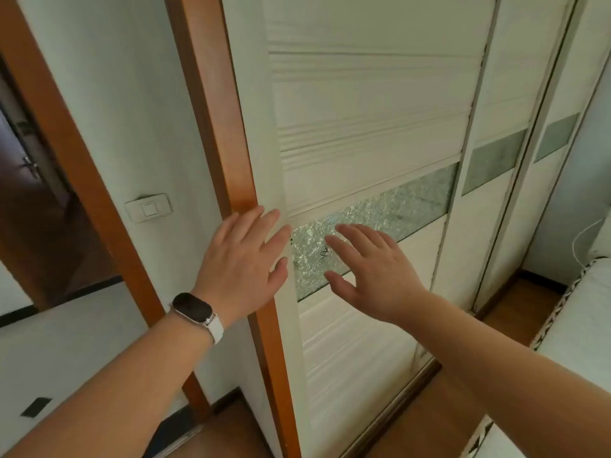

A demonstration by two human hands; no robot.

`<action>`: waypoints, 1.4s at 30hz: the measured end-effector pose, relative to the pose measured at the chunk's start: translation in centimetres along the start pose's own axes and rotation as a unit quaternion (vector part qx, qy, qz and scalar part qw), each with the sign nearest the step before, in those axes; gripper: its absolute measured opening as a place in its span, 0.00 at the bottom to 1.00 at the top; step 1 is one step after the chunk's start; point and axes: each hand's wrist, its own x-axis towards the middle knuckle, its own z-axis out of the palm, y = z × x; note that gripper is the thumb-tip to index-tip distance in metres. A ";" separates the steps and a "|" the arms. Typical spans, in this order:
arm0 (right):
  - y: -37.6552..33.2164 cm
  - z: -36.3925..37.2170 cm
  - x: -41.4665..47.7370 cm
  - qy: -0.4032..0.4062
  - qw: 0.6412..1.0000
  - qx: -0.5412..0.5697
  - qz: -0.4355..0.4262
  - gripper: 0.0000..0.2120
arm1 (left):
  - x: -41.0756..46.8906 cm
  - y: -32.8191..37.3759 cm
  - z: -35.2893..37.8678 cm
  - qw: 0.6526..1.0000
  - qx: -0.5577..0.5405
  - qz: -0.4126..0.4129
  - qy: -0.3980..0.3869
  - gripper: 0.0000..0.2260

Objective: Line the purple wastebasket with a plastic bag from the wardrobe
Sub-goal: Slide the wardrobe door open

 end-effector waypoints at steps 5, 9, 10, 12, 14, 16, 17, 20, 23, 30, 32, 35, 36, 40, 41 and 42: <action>-0.1 2.0 3.5 0.021 1.000 0.003 0.008 0.25 | 2.1 -0.9 2.1 0.997 0.008 0.026 0.072 0.17; 0.4 3.2 5.3 0.061 0.998 0.012 0.005 0.25 | 3.6 -1.0 3.1 0.995 0.020 0.004 0.102 0.17; 0.7 3.4 5.9 0.067 0.998 0.007 -0.007 0.26 | 3.9 -0.7 3.3 0.994 0.028 -0.001 0.102 0.17; 1.6 3.7 7.5 0.089 0.996 -0.005 -0.019 0.26 | 4.4 -0.6 3.8 0.993 0.052 -0.005 0.107 0.18; 2.2 4.4 9.0 0.115 0.993 -0.013 -0.022 0.26 | 4.7 -0.8 4.2 0.990 0.084 -0.014 0.116 0.18; 2.6 5.6 9.9 0.135 0.990 -0.013 -0.024 0.26 | 4.8 -0.8 4.7 0.986 0.100 -0.023 0.130 0.17; 2.9 6.4 10.2 0.140 0.990 -0.010 -0.025 0.27 | 4.8 -0.8 4.8 0.985 0.107 -0.024 0.133 0.17; 3.6 8.7 10.6 0.157 0.987 0.014 -0.026 0.27 | 5.0 -0.7 5.1 0.983 0.123 -0.024 0.138 0.17; 4.0 10.8 11.0 0.193 0.981 0.023 -0.024 0.27 | 5.2 -0.8 5.4 0.978 0.145 -0.024 0.145 0.16; 4.8 13.5 12.1 0.260 0.965 0.010 -0.029 0.28 | 5.2 -0.9 6.0 0.973 0.168 -0.021 0.158 0.14; 5.1 14.4 12.6 0.282 0.959 0.010 -0.029 0.29 | 5.2 -0.9 6.1 0.974 0.167 -0.021 0.149 0.14; 5.4 15.4 13.2 0.313 0.949 0.010 -0.025 0.30 | 5.2 -0.9 6.1 0.977 0.170 -0.022 0.130 0.15; 5.5 15.7 13.3 0.322 0.946 0.009 -0.026 0.30 | 5.1 -0.9 6.1 0.978 0.168 -0.022 0.125 0.15; 6.1 16.4 13.5 0.348 0.937 0.023 -0.028 0.30 | 5.1 -0.7 5.9 0.980 0.172 -0.029 0.101 0.16; 6.3 16.5 13.5 0.353 0.935 0.026 -0.028 0.30 | 5.1 -0.6 5.9 0.980 0.174 -0.031 0.091 0.17; 6.6 16.6 13.5 0.357 0.933 0.026 -0.028 0.30 | 5.1 -0.4 5.9 0.981 0.176 -0.032 0.078 0.18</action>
